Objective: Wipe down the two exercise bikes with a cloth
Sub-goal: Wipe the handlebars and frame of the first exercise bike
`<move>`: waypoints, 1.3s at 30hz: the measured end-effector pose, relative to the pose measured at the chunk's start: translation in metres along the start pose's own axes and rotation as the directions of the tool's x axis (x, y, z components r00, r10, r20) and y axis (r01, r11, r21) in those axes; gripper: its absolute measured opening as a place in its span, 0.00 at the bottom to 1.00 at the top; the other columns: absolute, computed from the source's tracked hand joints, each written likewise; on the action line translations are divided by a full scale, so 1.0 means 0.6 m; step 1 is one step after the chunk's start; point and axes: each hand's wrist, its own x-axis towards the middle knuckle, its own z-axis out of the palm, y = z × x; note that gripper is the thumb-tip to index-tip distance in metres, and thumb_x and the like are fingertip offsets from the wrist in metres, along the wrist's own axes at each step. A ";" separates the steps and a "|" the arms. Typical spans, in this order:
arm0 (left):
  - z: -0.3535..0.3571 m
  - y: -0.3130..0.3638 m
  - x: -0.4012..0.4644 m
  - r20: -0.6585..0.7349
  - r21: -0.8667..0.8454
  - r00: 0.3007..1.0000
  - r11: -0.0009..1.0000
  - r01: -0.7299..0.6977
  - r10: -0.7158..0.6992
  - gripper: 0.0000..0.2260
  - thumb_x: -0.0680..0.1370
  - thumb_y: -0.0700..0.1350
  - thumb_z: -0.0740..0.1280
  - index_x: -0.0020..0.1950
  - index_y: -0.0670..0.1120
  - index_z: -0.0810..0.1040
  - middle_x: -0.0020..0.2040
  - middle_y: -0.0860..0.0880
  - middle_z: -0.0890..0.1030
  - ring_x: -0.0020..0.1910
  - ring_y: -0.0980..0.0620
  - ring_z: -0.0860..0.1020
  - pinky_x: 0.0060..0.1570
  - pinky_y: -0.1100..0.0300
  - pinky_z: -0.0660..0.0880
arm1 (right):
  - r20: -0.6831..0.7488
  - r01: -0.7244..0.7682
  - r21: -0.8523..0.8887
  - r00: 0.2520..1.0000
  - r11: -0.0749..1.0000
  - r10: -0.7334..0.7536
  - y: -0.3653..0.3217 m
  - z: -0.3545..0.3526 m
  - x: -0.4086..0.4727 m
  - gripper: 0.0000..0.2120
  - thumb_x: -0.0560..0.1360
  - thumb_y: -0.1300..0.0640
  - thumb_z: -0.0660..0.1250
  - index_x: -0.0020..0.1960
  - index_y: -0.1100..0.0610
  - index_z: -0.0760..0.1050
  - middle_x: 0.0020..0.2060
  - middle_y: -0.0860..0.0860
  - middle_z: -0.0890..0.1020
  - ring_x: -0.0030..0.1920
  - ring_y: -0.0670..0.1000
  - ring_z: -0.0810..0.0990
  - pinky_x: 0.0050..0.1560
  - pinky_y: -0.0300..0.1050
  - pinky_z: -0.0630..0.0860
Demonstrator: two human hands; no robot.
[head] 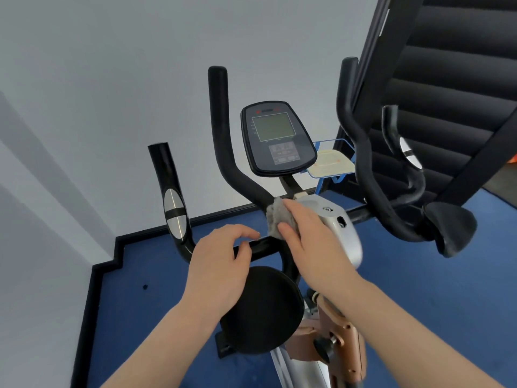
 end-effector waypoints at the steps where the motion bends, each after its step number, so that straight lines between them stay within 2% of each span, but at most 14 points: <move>1: 0.001 -0.001 0.000 -0.001 -0.004 1.000 1.000 0.002 -0.002 0.12 0.81 0.45 0.62 0.54 0.63 0.78 0.52 0.69 0.77 0.35 0.62 0.69 0.49 0.61 0.71 | -0.008 0.021 -0.065 1.000 0.998 -0.022 0.004 -0.008 -0.003 0.19 0.82 0.51 0.58 0.72 0.46 0.64 0.63 0.47 0.74 0.61 0.50 0.73 0.59 0.44 0.69; 3: 0.002 -0.002 -0.003 -0.006 -0.024 1.000 1.000 0.011 -0.012 0.12 0.80 0.44 0.62 0.53 0.63 0.78 0.52 0.68 0.78 0.34 0.62 0.68 0.47 0.61 0.71 | -0.044 0.047 -0.119 0.998 0.992 -0.052 0.010 -0.029 0.002 0.17 0.80 0.50 0.62 0.68 0.44 0.68 0.58 0.45 0.78 0.57 0.48 0.76 0.56 0.42 0.70; 5: 0.001 -0.002 -0.007 -0.026 -0.074 0.999 0.997 0.034 -0.036 0.13 0.80 0.44 0.62 0.51 0.62 0.79 0.50 0.68 0.79 0.32 0.63 0.69 0.43 0.62 0.69 | -0.103 0.024 -0.018 0.994 1.000 -0.025 0.007 -0.044 0.013 0.14 0.78 0.48 0.64 0.63 0.41 0.69 0.50 0.42 0.80 0.49 0.46 0.79 0.51 0.45 0.75; 7: 0.001 0.000 -0.009 -0.054 -0.101 0.998 0.994 0.034 -0.040 0.13 0.80 0.43 0.62 0.49 0.62 0.79 0.49 0.68 0.79 0.31 0.65 0.70 0.42 0.65 0.68 | -0.169 0.020 0.115 0.986 0.993 0.000 -0.001 -0.033 0.030 0.12 0.78 0.48 0.66 0.59 0.42 0.68 0.45 0.41 0.80 0.43 0.40 0.77 0.44 0.37 0.74; 10: -0.004 0.004 -0.011 -0.055 -0.084 0.998 0.996 0.006 -0.010 0.12 0.80 0.42 0.62 0.52 0.61 0.79 0.51 0.68 0.79 0.37 0.64 0.73 0.45 0.68 0.68 | -0.189 0.067 0.204 0.982 0.977 -0.028 -0.014 0.011 0.017 0.14 0.77 0.54 0.68 0.62 0.47 0.74 0.52 0.41 0.79 0.50 0.33 0.74 0.50 0.24 0.67; 12: -0.008 0.004 -0.016 -0.045 -0.048 0.999 0.998 -0.032 0.030 0.12 0.80 0.43 0.63 0.54 0.59 0.80 0.52 0.66 0.79 0.48 0.63 0.75 0.51 0.67 0.69 | -0.206 0.092 0.142 0.977 0.986 -0.061 -0.002 0.025 -0.015 0.16 0.76 0.56 0.70 0.63 0.49 0.77 0.61 0.40 0.78 0.59 0.29 0.70 0.59 0.21 0.62; 14: -0.008 0.002 -0.020 -0.030 0.002 0.996 0.997 -0.078 0.078 0.12 0.80 0.42 0.63 0.54 0.59 0.80 0.51 0.64 0.80 0.53 0.63 0.75 0.53 0.65 0.71 | -0.170 0.096 0.088 0.982 0.992 -0.080 0.014 0.013 -0.039 0.18 0.74 0.58 0.72 0.62 0.46 0.79 0.63 0.36 0.74 0.63 0.29 0.67 0.63 0.22 0.60; 18: -0.014 0.004 -0.023 -0.014 0.007 0.994 0.994 -0.105 0.105 0.14 0.80 0.40 0.62 0.57 0.57 0.81 0.52 0.63 0.81 0.54 0.62 0.76 0.55 0.62 0.74 | -0.094 0.014 0.239 0.996 0.971 0.009 0.009 -0.036 -0.034 0.13 0.74 0.57 0.72 0.58 0.46 0.81 0.53 0.34 0.79 0.57 0.32 0.75 0.56 0.24 0.67; 20: -0.020 0.006 -0.033 -0.034 0.024 0.987 0.988 -0.155 0.156 0.14 0.79 0.40 0.63 0.57 0.55 0.81 0.52 0.62 0.81 0.54 0.61 0.77 0.55 0.61 0.74 | -0.096 0.025 0.198 0.995 0.980 -0.006 -0.009 -0.028 -0.048 0.11 0.75 0.54 0.70 0.57 0.47 0.81 0.53 0.37 0.79 0.57 0.36 0.74 0.57 0.26 0.66; 22: -0.024 0.002 -0.049 -0.053 0.011 0.976 0.977 -0.212 0.212 0.13 0.78 0.38 0.64 0.56 0.53 0.82 0.51 0.61 0.81 0.53 0.61 0.77 0.56 0.61 0.73 | -0.124 0.046 0.187 0.992 0.981 -0.023 -0.023 0.002 -0.080 0.11 0.75 0.52 0.69 0.56 0.43 0.79 0.53 0.36 0.78 0.59 0.37 0.73 0.59 0.26 0.65; 26: -0.025 -0.008 -0.077 -0.058 -0.004 0.965 0.966 -0.257 0.256 0.13 0.79 0.37 0.64 0.55 0.53 0.81 0.50 0.61 0.80 0.53 0.62 0.75 0.55 0.69 0.68 | -0.153 -0.091 0.343 0.977 0.935 0.151 -0.034 0.029 -0.126 0.11 0.78 0.50 0.65 0.59 0.38 0.77 0.51 0.32 0.80 0.55 0.34 0.76 0.52 0.25 0.70; 30: -0.025 -0.005 -0.084 0.029 -0.084 0.980 0.977 -0.195 0.198 0.13 0.80 0.39 0.61 0.58 0.54 0.79 0.53 0.61 0.79 0.56 0.63 0.75 0.57 0.67 0.71 | -0.155 -0.196 0.203 0.961 0.959 0.230 -0.034 0.016 -0.137 0.10 0.78 0.42 0.61 0.58 0.33 0.72 0.46 0.33 0.80 0.49 0.34 0.76 0.43 0.28 0.71; 34: -0.022 -0.008 -0.083 0.094 -0.139 0.984 0.981 -0.136 0.150 0.13 0.81 0.44 0.58 0.59 0.57 0.78 0.52 0.62 0.79 0.52 0.65 0.76 0.51 0.70 0.72 | -0.209 -0.166 0.101 0.960 0.981 0.184 -0.063 0.045 -0.107 0.11 0.79 0.47 0.61 0.60 0.38 0.73 0.49 0.38 0.80 0.50 0.37 0.76 0.48 0.29 0.70; 39: -0.021 -0.010 -0.085 0.093 -0.172 0.992 0.983 -0.070 0.087 0.10 0.82 0.44 0.59 0.57 0.56 0.76 0.49 0.63 0.80 0.50 0.68 0.75 0.47 0.75 0.70 | -0.192 -0.168 0.214 0.959 0.962 0.210 -0.059 0.037 -0.144 0.12 0.79 0.46 0.61 0.61 0.34 0.71 0.51 0.35 0.78 0.52 0.26 0.70 0.47 0.18 0.63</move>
